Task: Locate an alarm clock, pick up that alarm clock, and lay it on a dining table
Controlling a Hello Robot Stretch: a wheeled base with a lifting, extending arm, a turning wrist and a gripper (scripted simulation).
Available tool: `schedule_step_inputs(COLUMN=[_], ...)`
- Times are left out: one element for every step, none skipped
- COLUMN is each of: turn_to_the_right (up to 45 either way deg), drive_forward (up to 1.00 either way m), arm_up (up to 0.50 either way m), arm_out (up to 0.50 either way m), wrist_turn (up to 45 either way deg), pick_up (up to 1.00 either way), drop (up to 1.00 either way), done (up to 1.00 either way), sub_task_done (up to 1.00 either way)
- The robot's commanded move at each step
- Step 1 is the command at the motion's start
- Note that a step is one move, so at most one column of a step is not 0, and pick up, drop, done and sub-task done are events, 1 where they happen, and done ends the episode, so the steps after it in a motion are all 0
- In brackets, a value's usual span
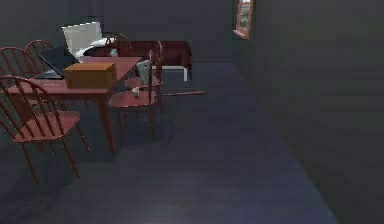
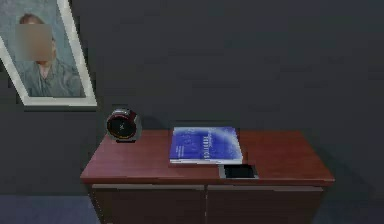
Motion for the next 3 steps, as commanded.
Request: schedule_step_inputs(turn_to_the_right=[-15.0, 45.0, 45.0], drive_forward=[0.00, 0.00, 0.00], arm_up=[0.00, 0.00, 0.00], arm_out=[0.00, 0.00, 0.00], wrist_turn=[0.0, 0.0, 0.0], pick_up=[0.00, 0.00, 0.00], drop=[0.00, 0.00, 0.00], done=[0.00, 0.00, 0.00], sub_task_done=[0.00, 0.00, 0.00])
